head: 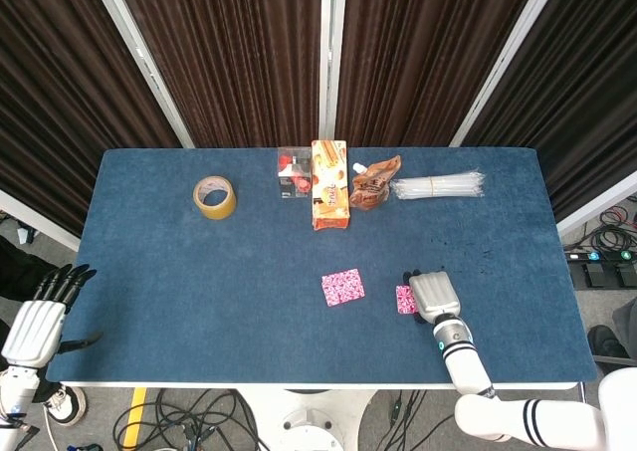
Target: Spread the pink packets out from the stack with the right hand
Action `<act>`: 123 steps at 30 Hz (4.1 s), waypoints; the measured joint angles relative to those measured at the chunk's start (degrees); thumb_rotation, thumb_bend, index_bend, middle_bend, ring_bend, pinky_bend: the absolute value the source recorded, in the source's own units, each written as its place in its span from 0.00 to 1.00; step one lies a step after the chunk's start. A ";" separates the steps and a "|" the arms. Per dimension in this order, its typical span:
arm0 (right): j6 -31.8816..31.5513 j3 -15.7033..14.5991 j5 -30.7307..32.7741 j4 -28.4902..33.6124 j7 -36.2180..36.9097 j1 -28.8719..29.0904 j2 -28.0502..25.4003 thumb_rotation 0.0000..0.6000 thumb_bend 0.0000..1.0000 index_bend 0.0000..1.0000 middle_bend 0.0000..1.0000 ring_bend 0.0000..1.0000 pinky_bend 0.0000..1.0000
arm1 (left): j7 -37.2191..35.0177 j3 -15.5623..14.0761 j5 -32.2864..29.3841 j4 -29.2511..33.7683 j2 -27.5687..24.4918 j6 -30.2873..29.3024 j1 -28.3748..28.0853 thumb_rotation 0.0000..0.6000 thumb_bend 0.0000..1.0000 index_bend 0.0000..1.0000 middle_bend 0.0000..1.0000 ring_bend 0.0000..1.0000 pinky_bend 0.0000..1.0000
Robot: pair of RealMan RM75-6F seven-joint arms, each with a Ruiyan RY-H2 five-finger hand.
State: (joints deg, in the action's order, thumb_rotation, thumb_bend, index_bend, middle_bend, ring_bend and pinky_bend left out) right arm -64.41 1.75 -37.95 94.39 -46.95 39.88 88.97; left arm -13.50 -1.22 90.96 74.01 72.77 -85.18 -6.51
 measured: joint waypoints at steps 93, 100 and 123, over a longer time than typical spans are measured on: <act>8.89 6.32 -3.57 -21.56 9.91 0.38 3.64 1.00 0.15 0.16 0.21 0.75 0.81 | -0.55 0.03 -0.15 -0.23 -0.20 -0.20 0.28 1.00 0.00 0.13 0.09 0.00 0.10; 7.57 6.53 -5.00 -17.90 10.86 -0.38 1.67 1.00 0.15 0.16 0.21 0.75 0.81 | -0.42 0.00 -0.14 -0.25 -0.13 -0.17 0.29 1.00 0.00 0.13 0.09 0.00 0.10; -21.49 -8.99 -40.19 -12.78 30.18 -25.47 -12.02 1.00 0.12 0.00 0.00 0.00 0.00 | 1.22 0.40 0.10 1.95 -1.16 -0.68 0.06 1.00 0.00 0.13 0.09 0.00 0.10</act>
